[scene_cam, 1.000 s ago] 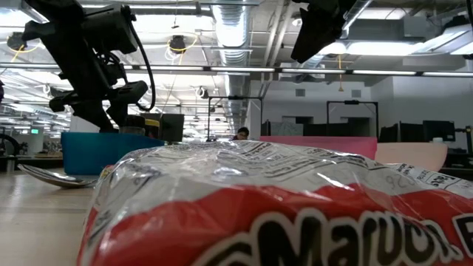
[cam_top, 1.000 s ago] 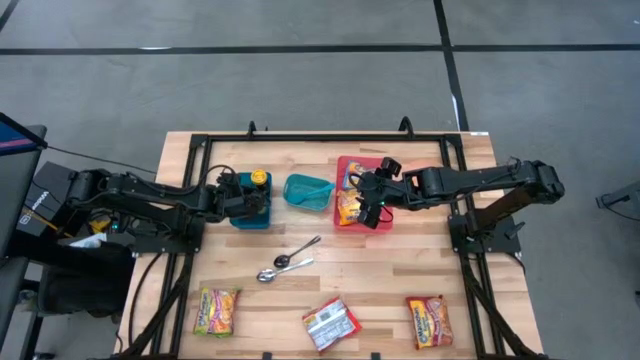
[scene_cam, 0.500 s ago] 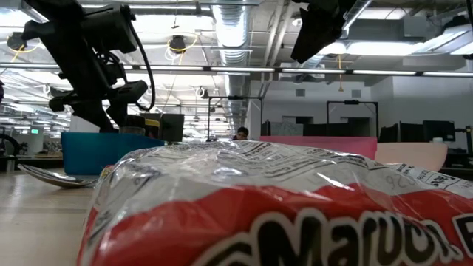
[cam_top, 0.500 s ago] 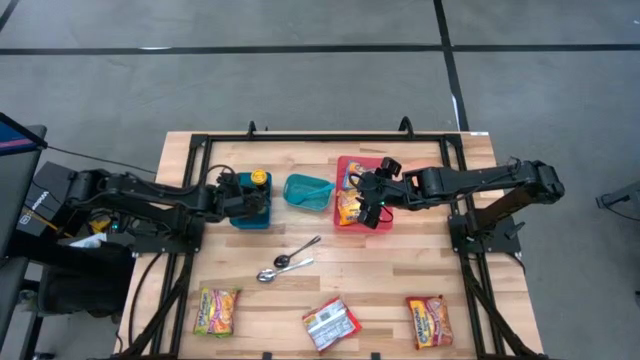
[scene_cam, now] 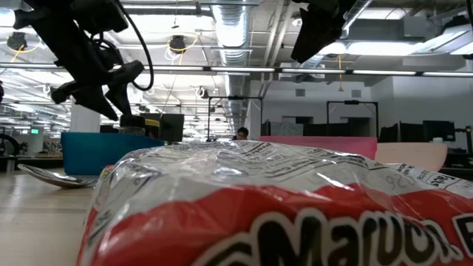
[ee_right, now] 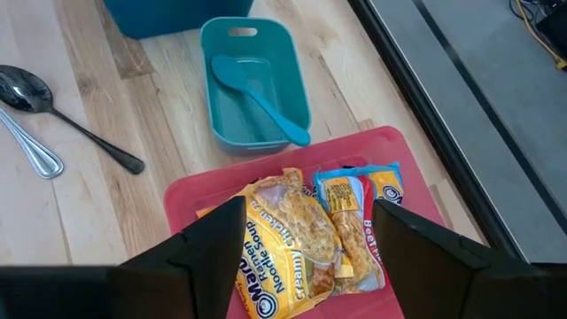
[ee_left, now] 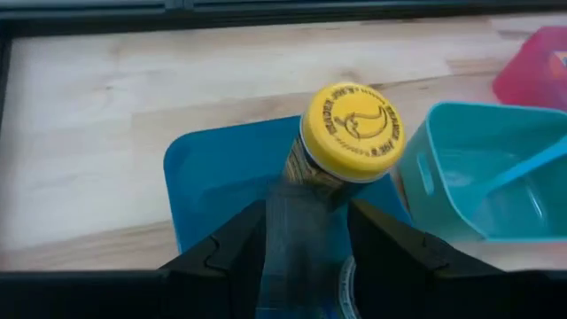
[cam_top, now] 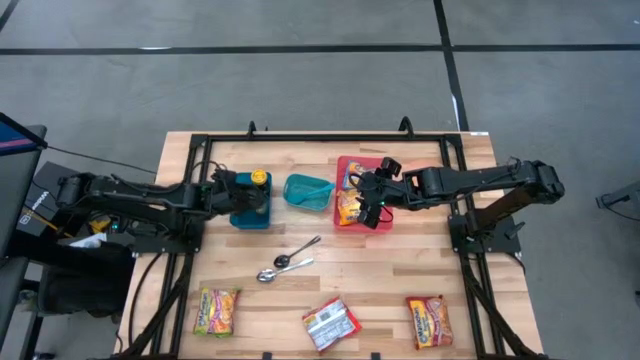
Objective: Pick & Place Food Item
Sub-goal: Put the black seasoning can into the blue bin, then put the black spoon into the green bin
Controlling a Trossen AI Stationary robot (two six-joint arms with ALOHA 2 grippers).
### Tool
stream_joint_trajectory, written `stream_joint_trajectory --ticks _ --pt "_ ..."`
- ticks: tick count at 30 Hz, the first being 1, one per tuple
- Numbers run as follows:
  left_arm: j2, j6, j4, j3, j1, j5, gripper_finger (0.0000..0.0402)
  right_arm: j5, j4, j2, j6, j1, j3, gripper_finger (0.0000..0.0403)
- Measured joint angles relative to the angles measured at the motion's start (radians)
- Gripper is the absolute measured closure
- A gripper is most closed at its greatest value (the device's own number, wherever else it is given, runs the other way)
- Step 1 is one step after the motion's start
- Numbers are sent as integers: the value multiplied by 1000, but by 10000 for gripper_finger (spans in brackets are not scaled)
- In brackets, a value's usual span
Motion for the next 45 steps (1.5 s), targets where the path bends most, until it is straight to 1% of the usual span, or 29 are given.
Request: stream_joint_trajectory --ticks 18,21,24,26,29,33,36,39,41,45 --pt "-5 26 -1 0 0 11 247 -1 2 0 0 0 0 163" --pt "-33 88 5 0 0 32 247 -1 -1 0 0 0 0 163" --pt "-84 103 11 0 0 69 247 -1 -1 0 0 0 0 163" --pt "-119 138 27 0 0 112 247 -1 -2 0 0 0 0 163" --pt "-176 197 86 0 -1 190 247 -1 -4 0 0 0 0 163" --pt "-220 293 201 0 -20 317 247 -2 -4 0 0 0 0 163" --pt "-224 356 292 0 -54 395 247 -2 -4 0 0 0 0 163" --pt "-217 408 367 0 -99 443 247 -2 -4 0 0 0 0 163" --pt "-203 432 389 0 -133 462 247 -2 -3 0 0 0 0 163" --pt "-176 433 399 0 -206 466 247 -2 -4 0 0 0 0 163"
